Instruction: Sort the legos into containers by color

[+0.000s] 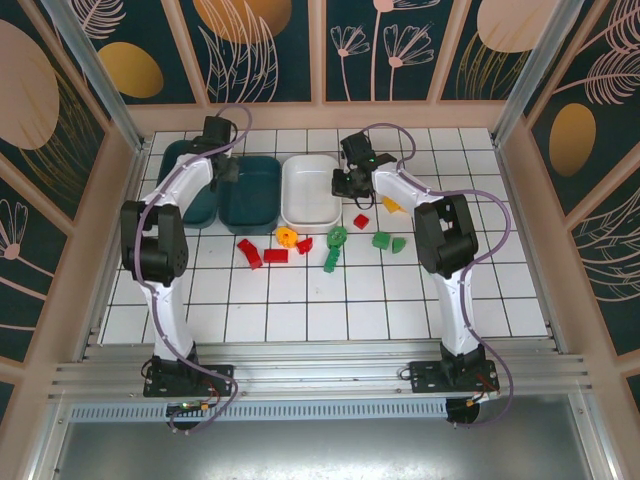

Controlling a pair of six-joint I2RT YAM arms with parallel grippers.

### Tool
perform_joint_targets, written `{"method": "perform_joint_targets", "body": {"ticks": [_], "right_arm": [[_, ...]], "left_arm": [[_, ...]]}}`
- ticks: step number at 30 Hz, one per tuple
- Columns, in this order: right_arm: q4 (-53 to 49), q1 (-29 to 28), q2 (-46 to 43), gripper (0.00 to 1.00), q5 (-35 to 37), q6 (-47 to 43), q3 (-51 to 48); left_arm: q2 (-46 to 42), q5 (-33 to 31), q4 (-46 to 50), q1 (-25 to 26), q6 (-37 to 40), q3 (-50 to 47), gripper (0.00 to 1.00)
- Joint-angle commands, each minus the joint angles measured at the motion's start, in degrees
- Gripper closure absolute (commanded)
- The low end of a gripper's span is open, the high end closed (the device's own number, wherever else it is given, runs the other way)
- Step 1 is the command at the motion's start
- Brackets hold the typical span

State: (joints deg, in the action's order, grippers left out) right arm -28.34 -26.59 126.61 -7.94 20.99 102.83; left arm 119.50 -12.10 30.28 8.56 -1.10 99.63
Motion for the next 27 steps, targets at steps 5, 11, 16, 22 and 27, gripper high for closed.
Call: {"method": "perform_joint_targets", "body": {"ticks": [5,11,16,22,27], "right_arm": [[1.7,1.0,2.1,0.93,-0.8,0.9,1.6],[-0.4,4.3,3.2,0.92,-0.3,-0.4,4.8],[-2.4,4.7,3.8,0.89,0.3,-1.6,6.3],[-4.3,4.6,5.4,0.83,0.4,-2.1,9.1],[-4.4,4.5,4.8,0.8,-0.4,-2.3,9.0]], "left_arm": [[3.9,7.3,2.0,-0.3,-4.1,5.5,1.0],[8.4,10.9,5.3,-0.3,-10.0,11.9,1.0],[8.8,9.8,6.4,-0.3,-10.7,11.4,0.99],[9.7,11.6,7.8,-0.4,-11.9,12.3,0.74],[9.0,12.2,9.1,-1.2,-13.8,14.3,0.56]]}}
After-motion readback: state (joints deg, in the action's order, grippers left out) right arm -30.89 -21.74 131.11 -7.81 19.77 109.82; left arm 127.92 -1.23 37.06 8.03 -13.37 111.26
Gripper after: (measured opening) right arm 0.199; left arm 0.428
